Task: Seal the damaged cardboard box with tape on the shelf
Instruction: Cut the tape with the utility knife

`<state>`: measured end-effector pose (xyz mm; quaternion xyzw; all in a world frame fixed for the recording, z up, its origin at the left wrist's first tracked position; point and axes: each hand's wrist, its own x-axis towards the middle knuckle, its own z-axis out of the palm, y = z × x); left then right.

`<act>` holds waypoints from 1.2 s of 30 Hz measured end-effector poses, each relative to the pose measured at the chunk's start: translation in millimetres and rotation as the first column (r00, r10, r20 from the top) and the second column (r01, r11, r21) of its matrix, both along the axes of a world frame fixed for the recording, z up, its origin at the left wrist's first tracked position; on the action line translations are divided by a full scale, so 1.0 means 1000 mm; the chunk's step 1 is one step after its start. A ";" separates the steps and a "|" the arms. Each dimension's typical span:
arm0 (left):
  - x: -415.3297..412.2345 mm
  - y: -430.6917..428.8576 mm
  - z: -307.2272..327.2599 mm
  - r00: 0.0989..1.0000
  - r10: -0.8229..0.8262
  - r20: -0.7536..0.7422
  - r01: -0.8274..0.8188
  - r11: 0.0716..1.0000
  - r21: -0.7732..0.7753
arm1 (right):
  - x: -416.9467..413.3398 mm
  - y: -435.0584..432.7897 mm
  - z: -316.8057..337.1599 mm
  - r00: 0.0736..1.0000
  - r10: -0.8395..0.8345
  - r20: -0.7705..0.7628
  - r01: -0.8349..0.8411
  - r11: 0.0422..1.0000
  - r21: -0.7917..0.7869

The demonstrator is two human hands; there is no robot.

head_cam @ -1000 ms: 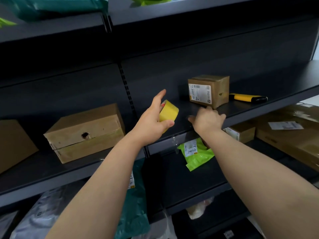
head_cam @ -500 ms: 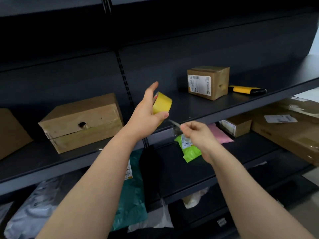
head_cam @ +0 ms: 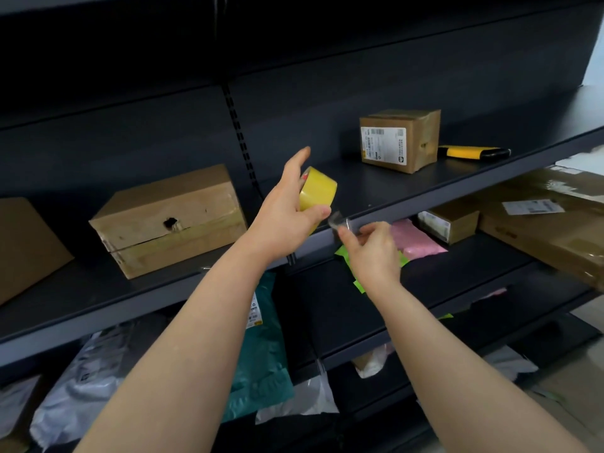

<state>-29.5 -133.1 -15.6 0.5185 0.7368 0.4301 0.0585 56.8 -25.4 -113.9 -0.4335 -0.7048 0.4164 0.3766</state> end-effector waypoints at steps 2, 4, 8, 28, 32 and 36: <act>0.000 0.000 -0.003 1.000 -0.005 -0.008 0.005 1.000 -0.007 | -0.002 -0.008 -0.001 0.995 0.081 -0.058 -0.081 0.997 0.003; 0.000 -0.001 -0.006 1.000 -0.011 -0.011 0.011 1.000 -0.014 | -0.003 -0.011 -0.002 0.994 0.071 -0.081 -0.069 0.997 0.030; 0.000 -0.002 -0.007 1.000 -0.010 0.011 0.010 1.000 0.008 | 0.005 -0.006 0.004 0.985 0.066 -0.159 -0.068 0.998 -0.008; 0.040 0.078 -0.004 0.992 0.071 -0.103 -0.062 0.994 0.085 | 0.066 0.045 0.043 0.854 0.224 -0.469 -0.398 0.862 -0.313; 0.046 0.095 0.003 0.980 0.104 -0.173 -0.089 0.992 0.088 | 0.073 0.064 0.047 0.725 0.256 -0.639 -0.529 0.801 -0.279; 0.045 0.109 0.000 0.970 0.155 -0.189 -0.148 0.988 0.049 | 0.074 0.088 0.049 0.804 0.128 -0.581 -0.445 0.779 -0.443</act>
